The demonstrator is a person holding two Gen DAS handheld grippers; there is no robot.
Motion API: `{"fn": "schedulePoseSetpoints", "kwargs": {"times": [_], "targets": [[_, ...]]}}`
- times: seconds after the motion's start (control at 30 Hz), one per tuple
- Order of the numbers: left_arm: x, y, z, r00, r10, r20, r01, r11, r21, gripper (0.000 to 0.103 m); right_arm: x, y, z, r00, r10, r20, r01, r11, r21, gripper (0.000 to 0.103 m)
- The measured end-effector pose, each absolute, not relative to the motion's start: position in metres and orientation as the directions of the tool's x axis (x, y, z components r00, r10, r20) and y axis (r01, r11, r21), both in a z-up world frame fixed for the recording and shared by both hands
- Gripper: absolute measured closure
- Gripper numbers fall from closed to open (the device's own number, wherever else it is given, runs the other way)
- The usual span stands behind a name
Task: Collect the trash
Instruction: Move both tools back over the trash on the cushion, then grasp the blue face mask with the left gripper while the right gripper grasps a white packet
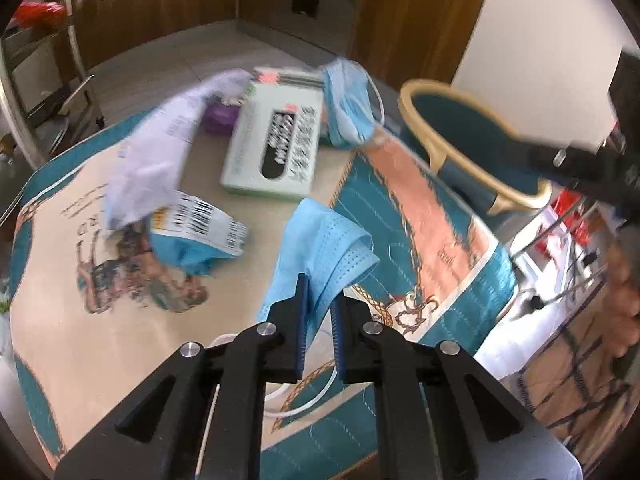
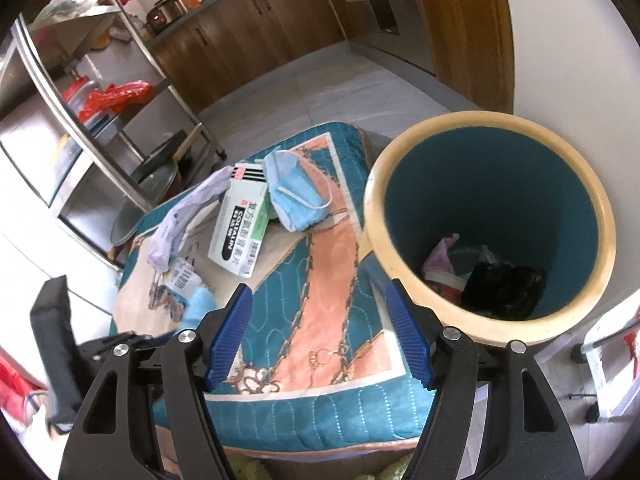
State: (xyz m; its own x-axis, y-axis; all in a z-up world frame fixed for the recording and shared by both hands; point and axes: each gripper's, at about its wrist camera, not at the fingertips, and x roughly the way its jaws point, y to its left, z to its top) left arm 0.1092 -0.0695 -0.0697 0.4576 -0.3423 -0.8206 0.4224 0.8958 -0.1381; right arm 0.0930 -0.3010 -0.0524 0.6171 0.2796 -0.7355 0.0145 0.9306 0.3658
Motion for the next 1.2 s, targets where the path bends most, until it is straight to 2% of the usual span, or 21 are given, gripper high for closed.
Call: {"fn": "schedulePoseSetpoints", "kwargs": {"times": [0.2,0.53,0.93,1.2], "targets": [[0.105,-0.036,-0.037,0.504,-0.398,-0.767,0.366,0.902,-0.228,0.093,0.098,-0.287,-0.055,0.601,0.305,-0.739,-0.012,0.928,0.373,0.033],[0.109,0.023,0.004,0.615,-0.352,-0.705,0.25,0.936,-0.25,0.093,0.117,-0.262,-0.064,0.559,0.42,-0.715,-0.044,0.876,0.48,0.033],[0.117,0.08,-0.024,0.682,-0.244,-0.689,0.009,0.945,-0.326,0.093,0.164,-0.19,-0.062,0.505,0.555,-0.661,-0.139,0.808,0.572,0.033],[0.117,0.096,-0.025,0.715,-0.228,-0.661,-0.05,0.926,-0.374,0.093,0.211,-0.145,-0.076,0.467,0.614,-0.636,-0.126,0.758,0.64,0.038]]}}
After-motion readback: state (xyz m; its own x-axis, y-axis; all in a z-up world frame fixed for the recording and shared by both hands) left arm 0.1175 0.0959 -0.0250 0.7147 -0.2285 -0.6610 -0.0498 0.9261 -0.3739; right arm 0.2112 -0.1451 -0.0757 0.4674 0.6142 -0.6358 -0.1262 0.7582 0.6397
